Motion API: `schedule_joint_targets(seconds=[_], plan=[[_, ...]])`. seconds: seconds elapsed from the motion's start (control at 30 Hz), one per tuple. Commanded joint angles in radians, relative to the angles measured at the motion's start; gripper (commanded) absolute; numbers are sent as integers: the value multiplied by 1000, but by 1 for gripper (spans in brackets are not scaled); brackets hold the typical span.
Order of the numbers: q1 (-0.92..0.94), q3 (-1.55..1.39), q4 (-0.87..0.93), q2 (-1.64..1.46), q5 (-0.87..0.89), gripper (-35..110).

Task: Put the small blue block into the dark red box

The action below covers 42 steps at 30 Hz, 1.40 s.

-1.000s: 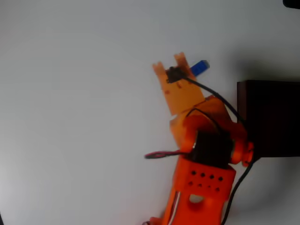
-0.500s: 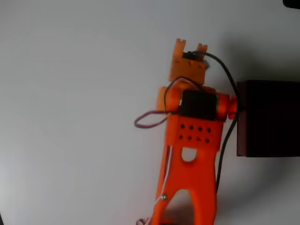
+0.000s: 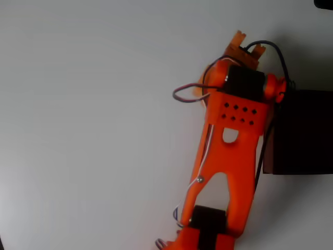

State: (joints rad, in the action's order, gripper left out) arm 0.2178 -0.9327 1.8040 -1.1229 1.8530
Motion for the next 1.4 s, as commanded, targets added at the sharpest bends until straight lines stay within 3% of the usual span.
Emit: schedule_joint_targets(seconds=[0.0, 0.27, 0.47, 1.37], plan=[[15, 40, 20, -3, 100, 20], [-44, 156, 26, 117, 321, 22], [-69, 282, 29, 207, 382, 22], [-58, 592, 31, 439, 433, 21]])
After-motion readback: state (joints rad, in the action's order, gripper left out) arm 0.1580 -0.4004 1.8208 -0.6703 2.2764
